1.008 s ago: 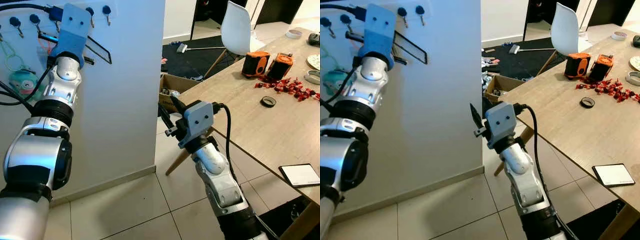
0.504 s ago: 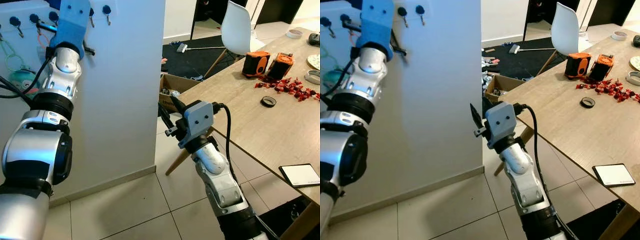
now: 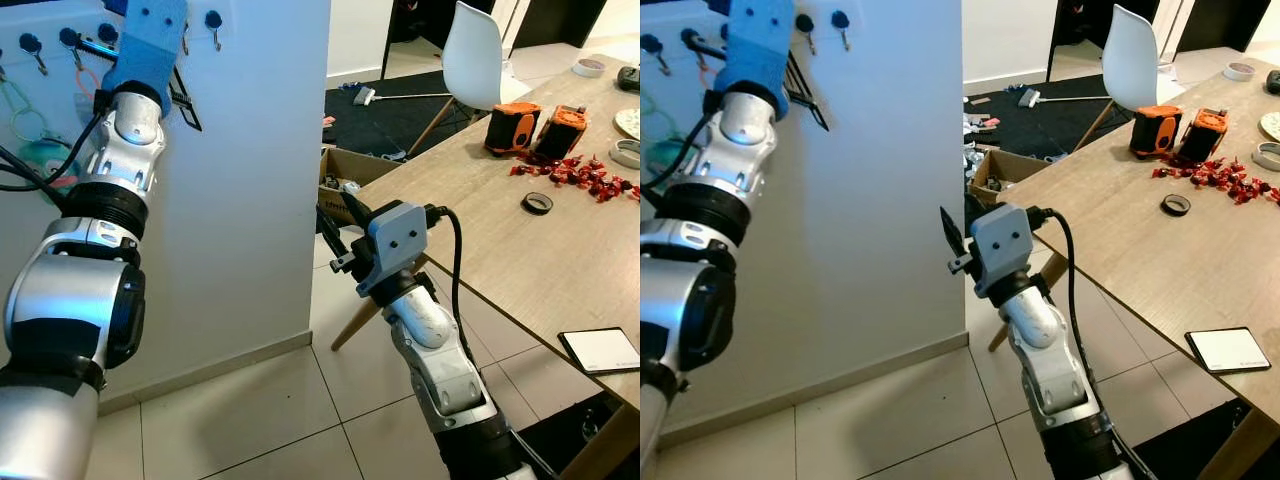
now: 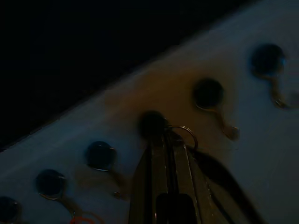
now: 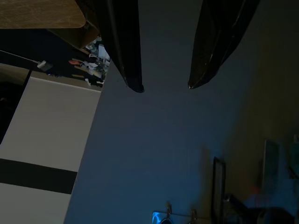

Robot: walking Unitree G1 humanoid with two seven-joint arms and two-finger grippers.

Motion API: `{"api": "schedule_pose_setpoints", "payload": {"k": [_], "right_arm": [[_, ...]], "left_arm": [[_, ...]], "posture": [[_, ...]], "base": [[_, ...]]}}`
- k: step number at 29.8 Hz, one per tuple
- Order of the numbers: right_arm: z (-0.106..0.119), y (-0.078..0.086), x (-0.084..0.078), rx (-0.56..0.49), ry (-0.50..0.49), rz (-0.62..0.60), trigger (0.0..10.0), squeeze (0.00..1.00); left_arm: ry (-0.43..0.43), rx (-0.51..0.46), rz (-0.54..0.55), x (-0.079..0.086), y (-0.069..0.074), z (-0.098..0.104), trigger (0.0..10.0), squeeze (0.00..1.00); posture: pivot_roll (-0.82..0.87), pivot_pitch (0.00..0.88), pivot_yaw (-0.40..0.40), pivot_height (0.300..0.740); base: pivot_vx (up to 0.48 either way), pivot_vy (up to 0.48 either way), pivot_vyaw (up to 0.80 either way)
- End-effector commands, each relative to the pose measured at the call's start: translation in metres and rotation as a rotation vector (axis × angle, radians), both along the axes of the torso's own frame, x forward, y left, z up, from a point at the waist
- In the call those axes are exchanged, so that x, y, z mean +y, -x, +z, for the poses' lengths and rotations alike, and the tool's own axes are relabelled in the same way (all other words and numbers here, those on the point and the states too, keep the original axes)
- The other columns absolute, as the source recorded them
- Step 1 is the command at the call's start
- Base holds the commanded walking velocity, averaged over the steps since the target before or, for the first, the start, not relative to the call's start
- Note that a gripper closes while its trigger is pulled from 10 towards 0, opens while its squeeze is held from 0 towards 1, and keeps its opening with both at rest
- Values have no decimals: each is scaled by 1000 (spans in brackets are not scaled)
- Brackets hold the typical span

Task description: Hang keys on a hook

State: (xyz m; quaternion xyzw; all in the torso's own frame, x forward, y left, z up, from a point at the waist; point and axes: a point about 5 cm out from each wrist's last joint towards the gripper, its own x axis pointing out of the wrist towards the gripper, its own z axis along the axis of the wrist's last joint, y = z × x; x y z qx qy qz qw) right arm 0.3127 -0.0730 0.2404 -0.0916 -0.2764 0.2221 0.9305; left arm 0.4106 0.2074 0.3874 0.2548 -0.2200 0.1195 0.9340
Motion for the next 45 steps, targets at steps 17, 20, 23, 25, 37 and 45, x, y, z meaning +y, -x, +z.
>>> {"api": "schedule_pose_setpoints", "payload": {"k": [17, 20, 23, 25, 37, 45], "right_arm": [[-2, 1, 5, 3, 3, 35, 10000, 0], [-2, 1, 5, 4, 5, 35, 10000, 0], [-3, 1, 5, 5, 5, 32, 10000, 0], [-3, 2, 5, 5, 5, 31, 10000, 0], [-3, 2, 5, 7, 3, 32, 10000, 0], [-4, 1, 5, 14, 1, 34, 10000, 0]], "left_arm": [[-510, 204, -151, 23, 24, -41, 10000, 0], [-528, 308, -234, 22, 28, -54, 10000, 0], [-448, 374, -279, 30, 30, -60, 10000, 0], [-456, 386, -272, 33, 31, -61, 10000, 0], [-323, 680, -488, 49, 43, -91, 10000, 0], [-80, 638, -519, 47, 37, -74, 10000, 0]], "posture": [[31, 219, 33, 740], [34, 217, 37, 740], [29, 215, 42, 740], [29, 215, 42, 740], [47, 228, 46, 740], [60, 231, 47, 740]], "base": [[0, 0, 0], [0, 0, 0], [0, 0, 0], [0, 0, 0], [0, 0, 0], [0, 0, 0]]}}
